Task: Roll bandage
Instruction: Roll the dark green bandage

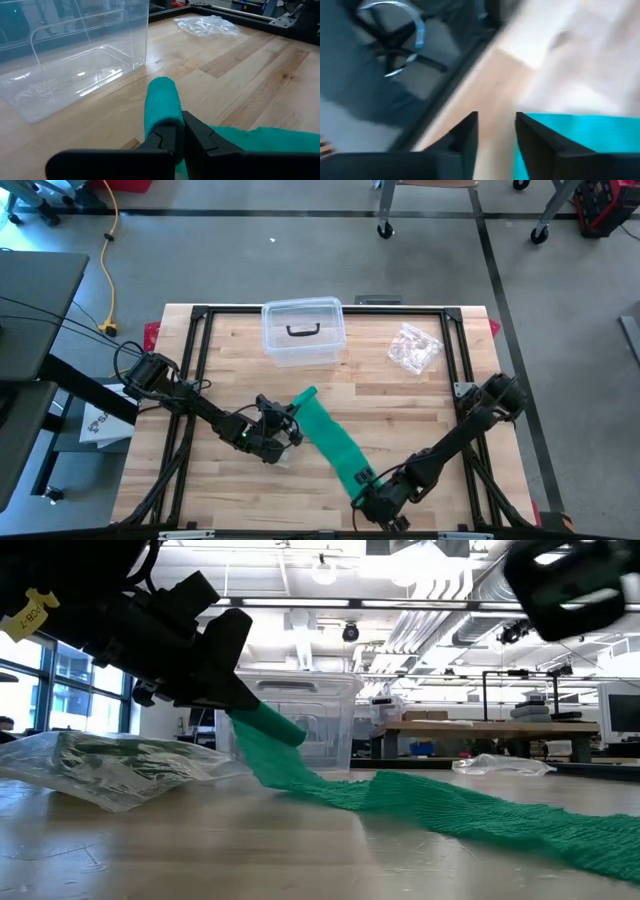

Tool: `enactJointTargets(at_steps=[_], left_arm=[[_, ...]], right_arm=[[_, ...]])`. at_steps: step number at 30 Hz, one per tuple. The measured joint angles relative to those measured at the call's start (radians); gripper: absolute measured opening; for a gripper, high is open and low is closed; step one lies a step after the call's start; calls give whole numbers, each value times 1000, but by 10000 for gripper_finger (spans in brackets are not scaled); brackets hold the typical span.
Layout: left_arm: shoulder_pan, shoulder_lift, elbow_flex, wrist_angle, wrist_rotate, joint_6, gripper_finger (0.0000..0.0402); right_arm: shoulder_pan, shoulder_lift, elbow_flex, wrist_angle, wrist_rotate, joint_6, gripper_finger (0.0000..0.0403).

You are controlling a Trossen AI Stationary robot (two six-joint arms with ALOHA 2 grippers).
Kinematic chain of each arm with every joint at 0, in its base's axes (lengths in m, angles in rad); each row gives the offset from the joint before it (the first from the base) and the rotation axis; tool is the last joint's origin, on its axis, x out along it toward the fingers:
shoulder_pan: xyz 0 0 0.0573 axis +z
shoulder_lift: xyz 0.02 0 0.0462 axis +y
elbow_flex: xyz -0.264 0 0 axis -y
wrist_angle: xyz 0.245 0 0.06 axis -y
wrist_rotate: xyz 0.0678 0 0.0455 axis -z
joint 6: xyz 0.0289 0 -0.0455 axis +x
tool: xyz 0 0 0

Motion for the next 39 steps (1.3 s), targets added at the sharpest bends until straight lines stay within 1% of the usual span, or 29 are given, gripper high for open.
enactJointTargets(at_steps=[2, 4, 6, 7, 11, 13, 17, 20, 26, 29, 35, 37, 39], left_arm=[[0, 0, 0, 2, 0, 0, 6], [0, 0, 0, 2, 1, 0, 6], [0, 0, 0, 2, 1, 0, 6], [0, 0, 0, 2, 1, 0, 6], [1, 0, 0, 1, 1, 0, 6], [1, 0, 0, -3, 0, 0, 6], [1, 0, 0, -13, -2, 0, 6], [6, 0, 0, -54, -6, -35, 6], [7, 0, 0, -146, -10, -126, 6], [7, 0, 0, -155, -11, -132, 6], [7, 0, 0, -156, -13, -132, 6], [7, 0, 0, -156, -13, -132, 6], [7, 0, 0, -153, -13, -132, 6]], right_arm=[[-7, -10, -7, -21, 81, 1, 79], [-22, -10, -22, -17, 154, 38, 44], [-37, 0, -48, 11, 172, 85, 13], [-43, 10, -65, 40, 162, 101, 7], [-38, 45, -125, 140, 143, 162, 16], [-25, 45, -139, 180, 115, 173, 14], [21, 45, -145, 209, 115, 139, 2], [61, 45, -145, 241, 115, 130, 3], [126, 45, -145, 235, 188, 187, 4], [146, 45, -145, 225, 183, 214, 4], [165, 45, -145, 219, 157, 217, 4], [166, 43, -145, 220, 184, 217, 4], [162, 30, -145, 210, 237, 219, 4]])
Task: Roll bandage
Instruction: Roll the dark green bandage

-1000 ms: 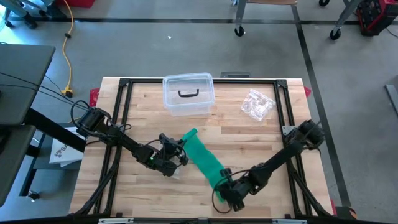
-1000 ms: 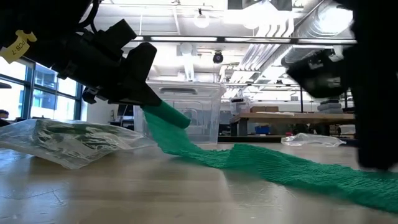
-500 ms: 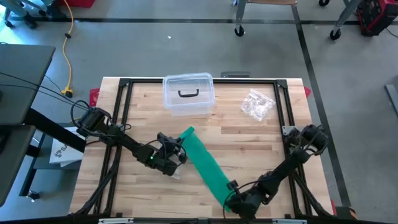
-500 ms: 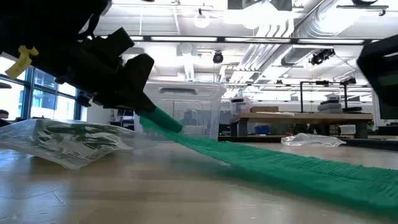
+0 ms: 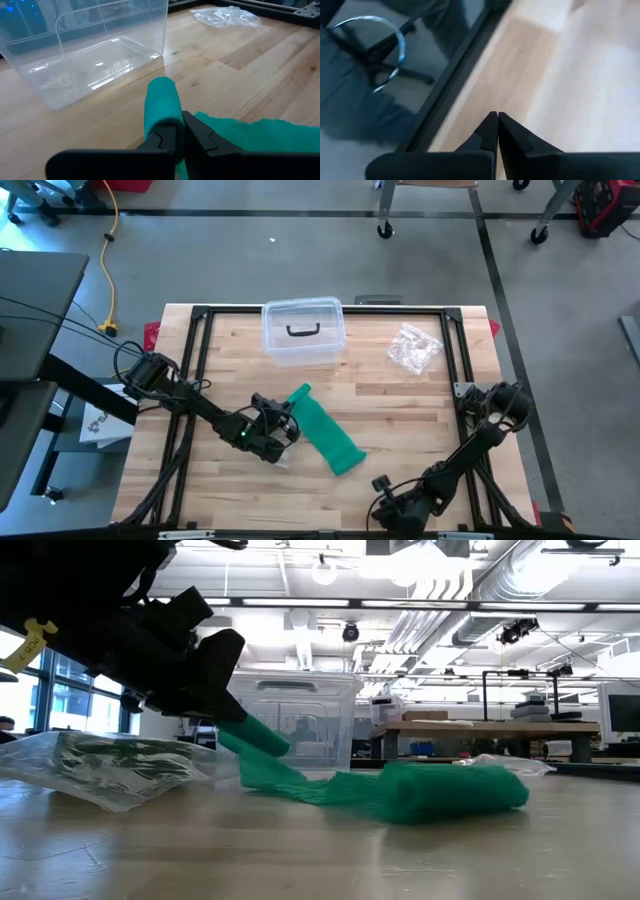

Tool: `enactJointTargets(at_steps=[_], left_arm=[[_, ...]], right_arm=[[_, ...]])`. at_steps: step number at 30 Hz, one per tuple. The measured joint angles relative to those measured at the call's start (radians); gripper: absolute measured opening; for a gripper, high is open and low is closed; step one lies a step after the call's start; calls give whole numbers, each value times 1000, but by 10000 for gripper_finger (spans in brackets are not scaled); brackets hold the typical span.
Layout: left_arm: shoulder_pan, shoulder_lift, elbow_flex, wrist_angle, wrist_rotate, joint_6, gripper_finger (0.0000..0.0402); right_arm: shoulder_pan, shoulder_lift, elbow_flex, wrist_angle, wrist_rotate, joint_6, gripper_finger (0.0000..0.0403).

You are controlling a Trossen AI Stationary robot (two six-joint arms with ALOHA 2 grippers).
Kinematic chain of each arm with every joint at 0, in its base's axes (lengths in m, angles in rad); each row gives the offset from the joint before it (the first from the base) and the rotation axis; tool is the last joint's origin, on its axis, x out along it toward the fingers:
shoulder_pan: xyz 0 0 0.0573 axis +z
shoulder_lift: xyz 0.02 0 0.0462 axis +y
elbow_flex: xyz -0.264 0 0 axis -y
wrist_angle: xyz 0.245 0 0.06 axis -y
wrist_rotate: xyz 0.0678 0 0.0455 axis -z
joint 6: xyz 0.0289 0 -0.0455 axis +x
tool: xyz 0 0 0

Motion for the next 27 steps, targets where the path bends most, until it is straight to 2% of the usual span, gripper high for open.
enactJointTargets(at_steps=[3, 7, 10, 16, 19, 22, 24, 27], left_arm=[[0, 0, 0, 10, 0, 0, 6], [0, 0, 0, 32, -1, 22, 6], [0, 0, 0, 45, -1, 36, 6], [0, 0, 0, 44, -2, 35, 6], [-1, 0, 0, 44, -2, 36, 6], [-7, 0, 0, 45, -6, 36, 6], [-8, 0, 0, 47, -26, 36, 6], [-12, 0, 1, 59, -37, 37, 6]], right_arm=[[-36, -46, 0, -76, 107, 27, 4], [-111, -118, 0, -230, 311, 67, 4], [-194, -143, 0, -277, 348, 74, 4], [-324, -63, 0, -197, 27, 11, 4], [-319, -40, 0, -187, -152, -13, 1], [-261, -48, 0, -184, -313, -12, 0], [-218, -70, 0, -184, -376, -12, 0], [-169, -112, 1, -175, -358, -13, 0]])
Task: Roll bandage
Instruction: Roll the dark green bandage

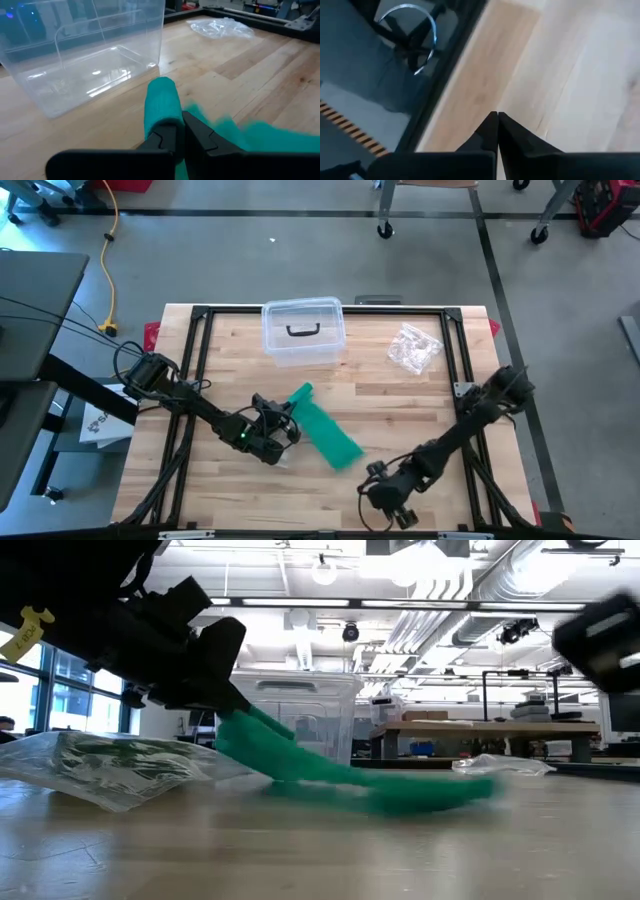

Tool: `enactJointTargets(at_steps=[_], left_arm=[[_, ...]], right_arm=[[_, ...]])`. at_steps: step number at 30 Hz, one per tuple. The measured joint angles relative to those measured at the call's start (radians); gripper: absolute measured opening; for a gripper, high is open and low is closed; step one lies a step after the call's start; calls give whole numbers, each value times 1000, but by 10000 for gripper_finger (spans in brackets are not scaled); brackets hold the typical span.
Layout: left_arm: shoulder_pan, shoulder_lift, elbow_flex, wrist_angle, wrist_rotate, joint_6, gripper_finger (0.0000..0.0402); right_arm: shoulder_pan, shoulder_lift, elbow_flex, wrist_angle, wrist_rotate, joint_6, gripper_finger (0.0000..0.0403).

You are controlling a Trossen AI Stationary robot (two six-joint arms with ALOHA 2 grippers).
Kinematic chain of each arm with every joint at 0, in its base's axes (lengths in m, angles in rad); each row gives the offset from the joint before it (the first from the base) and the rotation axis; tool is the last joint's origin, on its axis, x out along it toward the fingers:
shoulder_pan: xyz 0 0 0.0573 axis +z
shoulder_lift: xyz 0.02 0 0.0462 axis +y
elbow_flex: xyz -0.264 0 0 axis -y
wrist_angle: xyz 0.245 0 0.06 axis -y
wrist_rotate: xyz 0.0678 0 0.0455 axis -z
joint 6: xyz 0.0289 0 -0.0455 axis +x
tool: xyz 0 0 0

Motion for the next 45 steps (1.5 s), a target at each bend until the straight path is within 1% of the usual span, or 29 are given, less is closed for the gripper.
enactJointTargets(at_steps=[3, 5, 9, 11, 13, 15, 17, 19, 21, 23, 26, 29, 33, 36, 38, 42, 45], left_arm=[[-6, 0, 0, 58, -19, 54, 6], [-13, 0, 2, 138, -30, 147, 6], [-33, -2, 54, 296, -29, 431, 6], [-45, -12, 98, 347, -21, 579, 6], [-57, -28, 150, 390, -6, 722, 6], [-69, -45, 211, 416, 27, 867, 6], [-81, -58, 276, 422, 82, 1002, 6], [-93, -62, 340, 421, 149, 1115, 6], [-103, -62, 404, 419, 200, 1225, 6], [-112, -62, 460, 420, 234, 1324, 6], [-124, -63, 534, 418, 265, 1450, 6], [-136, -63, 604, 417, 278, 1548, 6], [-156, -63, 668, 409, 350, 1606, 6], [-173, -63, 699, 404, 377, 1632, 6], [-186, -64, 701, 399, 371, 1660, 6], [-204, -62, 700, 361, 363, 1682, 6], [-207, -62, 700, 336, 362, 1640, 6]], right_arm=[[18, -33, 0, -4, 110, 0, 0], [21, -60, 0, -2, 210, 1, 0], [37, -123, 0, -35, 478, 8, 0], [59, -168, -2, -72, 614, 28, 0], [86, -218, -32, -89, 735, 61, 0], [107, -268, -91, -94, 819, 113, 0], [125, -322, -165, -67, 860, 184, 0], [131, -375, -238, 7, 876, 227, 1], [130, -428, -302, 119, 877, 211, 6], [120, -477, -342, 248, 880, 138, 20], [100, -546, -358, 391, 883, -4, 57], [80, -605, -337, 437, 879, -147, 105], [53, -636, -295, 439, 865, -304, 162], [38, -629, -291, 407, 772, -357, 186], [33, -612, -291, 340, 731, -321, 189], [32, -555, -292, 167, 712, -158, 189], [28, -472, -293, 132, 710, -74, 189]])
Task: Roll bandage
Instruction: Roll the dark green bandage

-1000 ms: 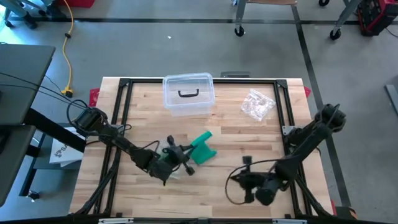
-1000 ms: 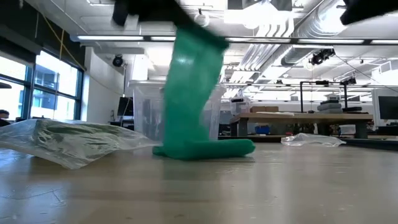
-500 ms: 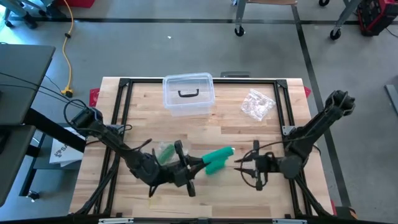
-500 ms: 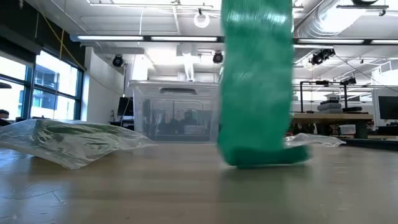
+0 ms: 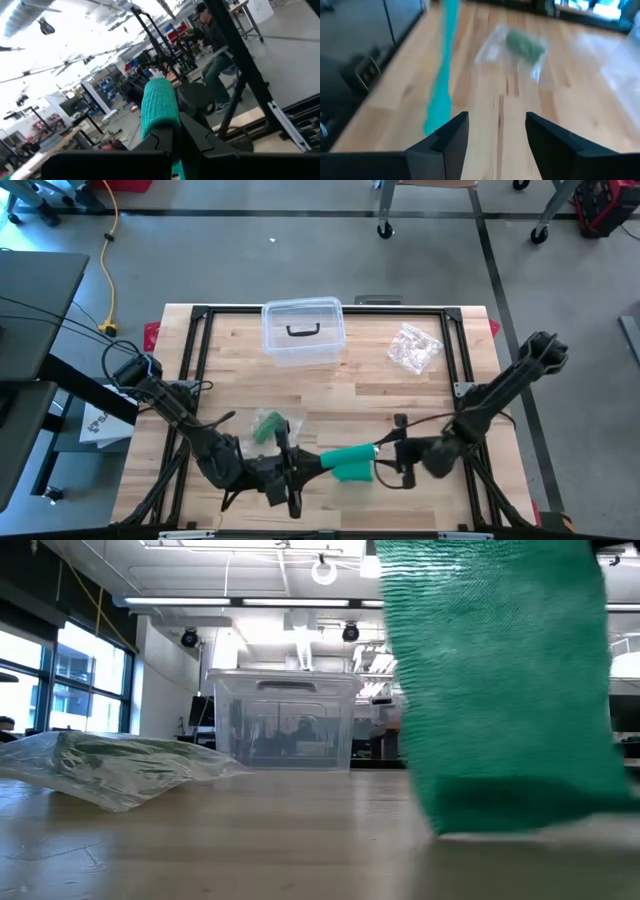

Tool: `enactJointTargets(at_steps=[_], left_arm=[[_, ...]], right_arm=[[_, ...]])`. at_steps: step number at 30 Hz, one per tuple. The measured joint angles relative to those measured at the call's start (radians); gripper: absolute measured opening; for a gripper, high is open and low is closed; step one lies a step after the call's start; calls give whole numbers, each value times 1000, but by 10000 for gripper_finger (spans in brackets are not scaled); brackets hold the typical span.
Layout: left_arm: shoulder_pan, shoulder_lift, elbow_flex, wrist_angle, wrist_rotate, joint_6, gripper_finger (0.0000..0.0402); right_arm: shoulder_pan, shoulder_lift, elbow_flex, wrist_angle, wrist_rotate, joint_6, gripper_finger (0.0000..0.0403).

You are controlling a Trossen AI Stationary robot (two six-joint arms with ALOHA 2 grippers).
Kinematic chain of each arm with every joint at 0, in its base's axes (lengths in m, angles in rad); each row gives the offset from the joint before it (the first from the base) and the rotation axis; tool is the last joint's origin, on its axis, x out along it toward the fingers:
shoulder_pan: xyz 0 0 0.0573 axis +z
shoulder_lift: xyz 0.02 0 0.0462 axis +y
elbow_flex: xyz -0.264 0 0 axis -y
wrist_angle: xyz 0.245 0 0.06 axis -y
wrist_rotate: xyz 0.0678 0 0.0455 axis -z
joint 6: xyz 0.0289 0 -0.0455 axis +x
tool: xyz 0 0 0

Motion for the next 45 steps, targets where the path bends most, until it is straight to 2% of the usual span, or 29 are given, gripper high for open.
enactJointTargets(at_steps=[3, 6, 10, 14, 17, 24, 29, 31, 33, 37, 42, 45], left_arm=[[0, 0, 0, -6, 0, -20, 6], [1, 0, 0, -6, -3, -17, 6], [3, 0, 0, -11, -24, -12, 6], [3, 0, 0, -19, -56, -9, 6], [9, 0, 0, -16, -68, -9, 6], [23, 0, 0, -18, -76, -36, 6], [39, 0, 0, -21, -77, -55, 6], [49, 0, 0, -33, -77, -79, 6], [58, 0, 0, -50, -77, -101, 6], [70, 0, 0, -85, -77, -141, 6], [74, 0, 0, -102, -76, -167, 6], [74, 0, 0, -100, -76, -168, 6]], right_arm=[[-9, 100, 0, 70, -38, -16, 189], [-25, 202, 0, 133, -137, -44, 189], [-28, 302, -1, 82, -249, 55, 188], [11, 341, -2, 103, -346, 106, 188], [41, 345, -2, 165, -381, 108, 186], [22, 372, 3, 401, -377, 31, 145], [-6, 414, 44, 334, -130, 39, 117], [-22, 428, 66, 304, -70, 40, 112], [-44, 444, 84, 278, -77, 49, 111], [-88, 483, 92, 229, -162, 59, 110], [-123, 525, 92, 180, -194, 138, 109], [-128, 536, 94, 189, -221, 156, 95]])
